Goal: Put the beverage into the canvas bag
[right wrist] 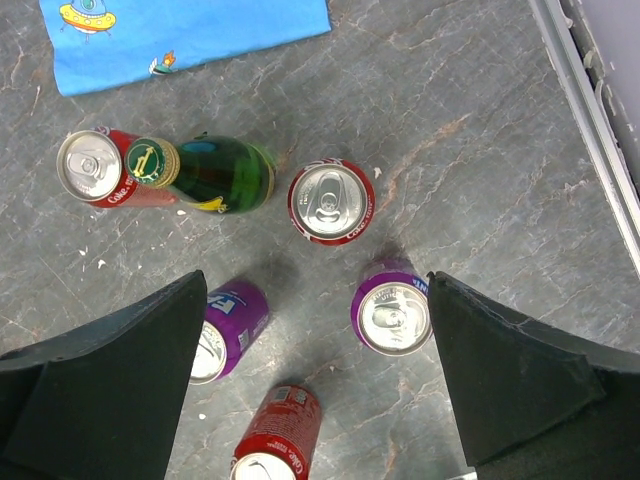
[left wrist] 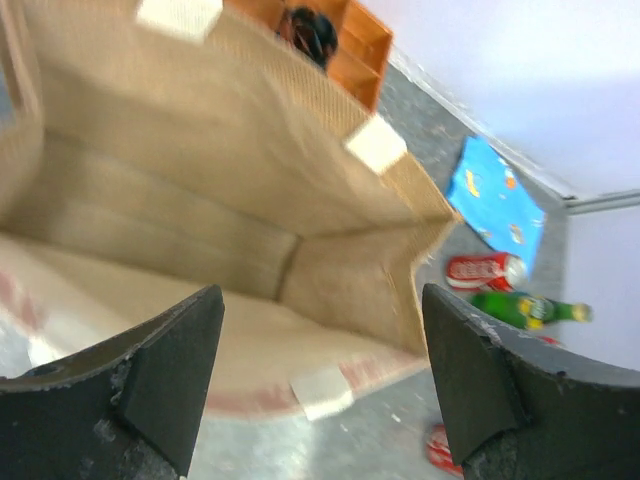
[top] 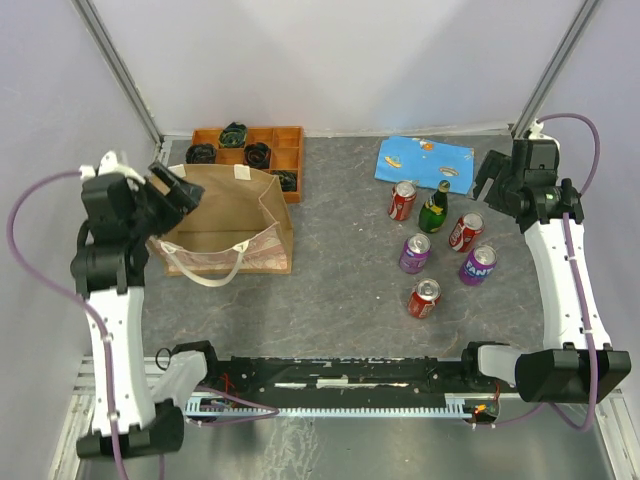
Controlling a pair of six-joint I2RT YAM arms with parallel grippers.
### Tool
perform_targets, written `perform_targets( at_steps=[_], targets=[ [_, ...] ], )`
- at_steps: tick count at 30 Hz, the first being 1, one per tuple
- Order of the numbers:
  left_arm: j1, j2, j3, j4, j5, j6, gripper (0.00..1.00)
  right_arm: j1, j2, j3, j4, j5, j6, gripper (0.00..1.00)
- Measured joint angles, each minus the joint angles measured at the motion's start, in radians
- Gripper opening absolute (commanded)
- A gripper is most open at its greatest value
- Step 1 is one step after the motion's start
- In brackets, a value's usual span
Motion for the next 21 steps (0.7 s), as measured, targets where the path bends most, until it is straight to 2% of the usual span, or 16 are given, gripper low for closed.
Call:
perform_targets(
  at_steps=[6,13,18,19,21],
  targets=[
    [0.000,-0.161,-0.032,-0.186,0.019,-0.224,0.84,0.000,-0.005,0.000,-0.023,-0.010,-0.012,0.99],
    [0.024,-0.237,-0.153,-0.296,0.018,-0.322,0.82,0.000,-0.023,0.000,-0.044,-0.013,-0.025,0.99],
    [0.048,-0.212,-0.261,-0.293,0.018,-0.364,0.81,0.000,-0.031,0.000,-0.058,-0.013,-0.030,0.99],
    [0.048,-0.199,-0.285,-0.280,0.018,-0.373,0.80,0.000,-0.031,0.000,-0.062,-0.013,-0.031,0.99],
    [0.048,-0.176,-0.329,-0.240,0.018,-0.390,0.66,0.000,-0.033,0.000,-0.069,-0.012,-0.034,0.99]
  ],
)
